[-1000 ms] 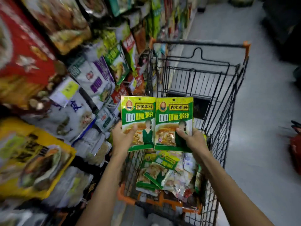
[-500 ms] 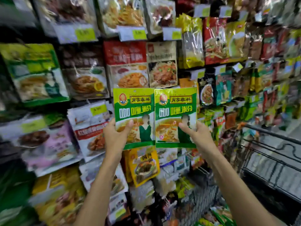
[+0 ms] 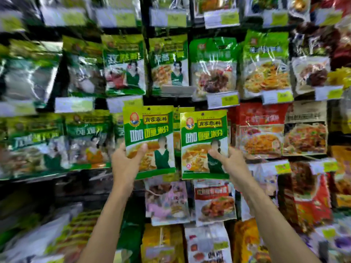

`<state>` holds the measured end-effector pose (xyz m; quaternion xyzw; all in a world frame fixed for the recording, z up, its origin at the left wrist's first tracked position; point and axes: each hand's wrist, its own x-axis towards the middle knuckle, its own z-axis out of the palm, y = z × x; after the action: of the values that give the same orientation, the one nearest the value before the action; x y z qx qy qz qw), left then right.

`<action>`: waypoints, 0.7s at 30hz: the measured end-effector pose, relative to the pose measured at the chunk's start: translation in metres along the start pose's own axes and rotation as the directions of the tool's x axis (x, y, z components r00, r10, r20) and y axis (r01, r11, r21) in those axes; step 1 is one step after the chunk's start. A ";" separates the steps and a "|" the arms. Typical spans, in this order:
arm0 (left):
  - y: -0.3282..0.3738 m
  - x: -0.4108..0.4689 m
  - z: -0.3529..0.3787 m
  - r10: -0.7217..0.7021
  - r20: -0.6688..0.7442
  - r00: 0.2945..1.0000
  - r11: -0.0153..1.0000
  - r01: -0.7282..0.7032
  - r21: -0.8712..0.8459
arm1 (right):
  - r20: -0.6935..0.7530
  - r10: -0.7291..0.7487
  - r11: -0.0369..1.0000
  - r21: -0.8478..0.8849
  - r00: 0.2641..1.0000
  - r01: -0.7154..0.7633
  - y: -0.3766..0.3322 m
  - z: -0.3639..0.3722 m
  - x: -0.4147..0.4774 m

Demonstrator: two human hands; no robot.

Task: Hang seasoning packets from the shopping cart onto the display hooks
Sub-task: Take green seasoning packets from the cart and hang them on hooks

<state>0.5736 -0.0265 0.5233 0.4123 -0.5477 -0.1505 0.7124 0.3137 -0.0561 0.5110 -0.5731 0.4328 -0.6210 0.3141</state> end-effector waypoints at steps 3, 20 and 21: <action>-0.008 0.023 -0.022 0.039 -0.046 0.998 0.999 -0.038 0.036 | 0.023 -0.019 0.999 0.027 1.000 0.018 -0.006 0.031 0.017; -0.015 0.050 -0.023 0.065 -0.124 0.990 0.993 -0.052 0.108 | 0.110 0.055 0.990 0.125 0.992 -0.069 -0.017 0.062 0.061; -0.015 0.051 -0.023 0.071 -0.126 0.989 0.992 -0.057 0.114 | 0.117 0.064 0.989 0.124 0.991 -0.078 -0.016 0.061 0.062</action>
<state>0.6157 -0.0598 0.5439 0.4419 -0.5205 -0.0700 0.7272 0.3665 -0.1155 0.5509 -0.5700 0.3936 -0.6026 0.3963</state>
